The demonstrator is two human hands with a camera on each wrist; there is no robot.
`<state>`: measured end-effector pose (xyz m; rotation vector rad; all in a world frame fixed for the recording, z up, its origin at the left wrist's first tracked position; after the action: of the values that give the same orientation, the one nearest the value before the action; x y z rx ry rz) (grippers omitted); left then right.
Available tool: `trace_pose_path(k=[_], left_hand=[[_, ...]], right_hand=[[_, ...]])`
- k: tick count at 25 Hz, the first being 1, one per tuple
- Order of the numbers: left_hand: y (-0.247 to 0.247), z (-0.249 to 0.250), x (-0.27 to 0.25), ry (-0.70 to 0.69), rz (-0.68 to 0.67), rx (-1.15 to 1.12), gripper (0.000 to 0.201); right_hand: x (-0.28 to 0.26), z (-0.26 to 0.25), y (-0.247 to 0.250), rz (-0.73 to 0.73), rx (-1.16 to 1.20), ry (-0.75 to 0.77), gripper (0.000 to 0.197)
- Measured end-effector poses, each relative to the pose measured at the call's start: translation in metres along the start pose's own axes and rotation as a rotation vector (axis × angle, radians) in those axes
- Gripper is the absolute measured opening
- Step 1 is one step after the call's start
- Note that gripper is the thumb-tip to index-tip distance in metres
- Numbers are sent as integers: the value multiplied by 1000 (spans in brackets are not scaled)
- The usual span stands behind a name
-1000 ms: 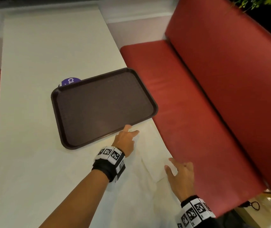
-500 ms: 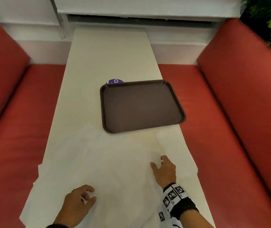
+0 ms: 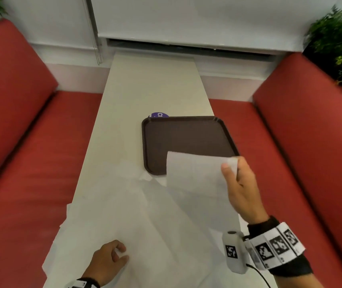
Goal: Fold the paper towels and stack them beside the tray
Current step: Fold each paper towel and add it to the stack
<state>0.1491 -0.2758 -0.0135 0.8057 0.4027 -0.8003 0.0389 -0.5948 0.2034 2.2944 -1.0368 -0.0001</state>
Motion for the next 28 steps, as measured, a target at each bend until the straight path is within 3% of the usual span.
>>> trace_pose_path(k=[4, 6, 8, 11, 14, 17, 21, 25, 28], left_hand=[[4, 18, -3, 11, -81, 17, 17], [13, 47, -7, -74, -87, -78, 37], [31, 92, -13, -255, -23, -401, 73], [53, 165, -23, -445, -155, -880, 97], [62, 210, -31, -535, -309, -898, 87], [59, 230, -38, -564, -360, -791, 66], [66, 235, -36, -540, -264, -860, 62], [71, 238, -35, -520, -152, -805, 61], [73, 241, -33, -543, -101, -785, 56]], right_hand=[[14, -38, 25, -55, 305, -61, 20], [14, -52, 31, -103, 406, -120, 23], [12, -59, 34, -129, 470, -191, 24], [9, -52, 32, -180, 545, -329, 23], [9, -39, 28, -241, 574, -435, 23], [8, -28, 27, -282, 636, -490, 30], [-8, -17, 25, -433, 642, -453, 52], [-10, -13, 31, -382, 486, -292, 27], [-3, -17, 36, -335, 419, -198, 23]])
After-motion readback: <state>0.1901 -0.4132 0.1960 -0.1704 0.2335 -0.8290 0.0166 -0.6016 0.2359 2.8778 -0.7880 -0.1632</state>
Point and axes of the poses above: each hand's wrist, its own x-axis towards the middle knuckle, its own y-axis out of the back of the hand, z = x × y, the point moved 5 cm from there along x, towards the middle knuckle, and after that the axes turned 6 degrees about -x, right-handed, at the moved point
